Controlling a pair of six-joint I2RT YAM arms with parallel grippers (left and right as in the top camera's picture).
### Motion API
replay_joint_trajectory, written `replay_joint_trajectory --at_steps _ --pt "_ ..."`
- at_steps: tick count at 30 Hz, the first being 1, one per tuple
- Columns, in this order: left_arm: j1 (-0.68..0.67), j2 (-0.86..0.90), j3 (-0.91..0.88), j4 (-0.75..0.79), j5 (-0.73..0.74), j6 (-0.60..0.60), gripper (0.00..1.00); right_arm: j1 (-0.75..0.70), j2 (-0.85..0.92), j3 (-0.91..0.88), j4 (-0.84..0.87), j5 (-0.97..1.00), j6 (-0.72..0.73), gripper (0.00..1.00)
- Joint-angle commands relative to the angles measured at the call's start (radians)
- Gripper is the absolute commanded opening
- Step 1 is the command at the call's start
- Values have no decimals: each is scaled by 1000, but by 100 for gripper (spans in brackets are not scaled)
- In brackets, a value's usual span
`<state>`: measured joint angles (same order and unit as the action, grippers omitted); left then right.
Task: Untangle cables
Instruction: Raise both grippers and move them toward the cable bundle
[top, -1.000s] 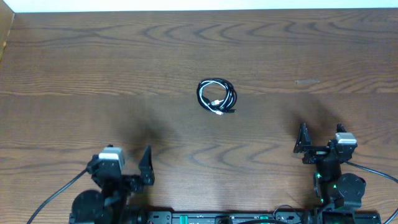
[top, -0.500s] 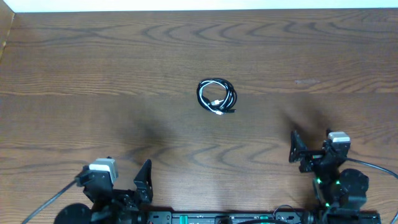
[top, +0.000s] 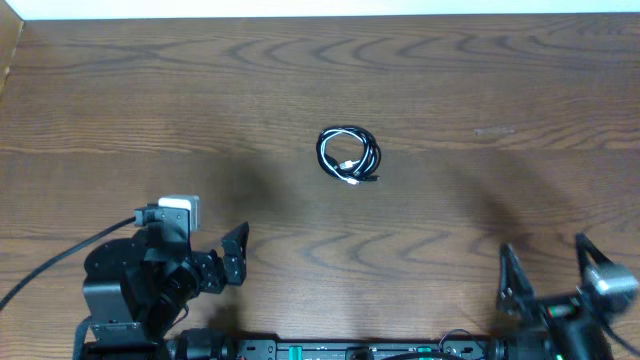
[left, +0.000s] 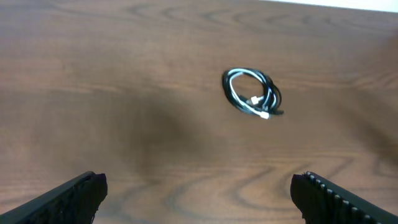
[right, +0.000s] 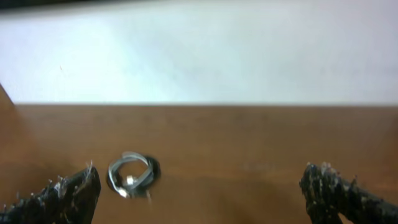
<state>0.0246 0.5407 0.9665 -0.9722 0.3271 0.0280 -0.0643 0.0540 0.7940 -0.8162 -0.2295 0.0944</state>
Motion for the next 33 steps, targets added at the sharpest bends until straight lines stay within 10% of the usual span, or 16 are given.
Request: replay_joint_trajectory --at_steps 1,7,23,28,31,33 --pt "2 5 50 31 -12 62 99 6 51 137 -32 -10 6 99" --pt "2 4 66 43 141 288 99 6 246 365 -208 -31 -53 99" --pt "2 4 66 65 212 172 99 6 777 605 -415 -169 -119 99" --pt "2 6 66 92 211 167 38 6 808 605 -423 -170 -118 99" --pt "2 6 66 131 213 142 39 6 814 604 -434 -169 -119 99" --pt "2 6 66 145 219 141 67 6 815 604 -433 -169 -119 99"
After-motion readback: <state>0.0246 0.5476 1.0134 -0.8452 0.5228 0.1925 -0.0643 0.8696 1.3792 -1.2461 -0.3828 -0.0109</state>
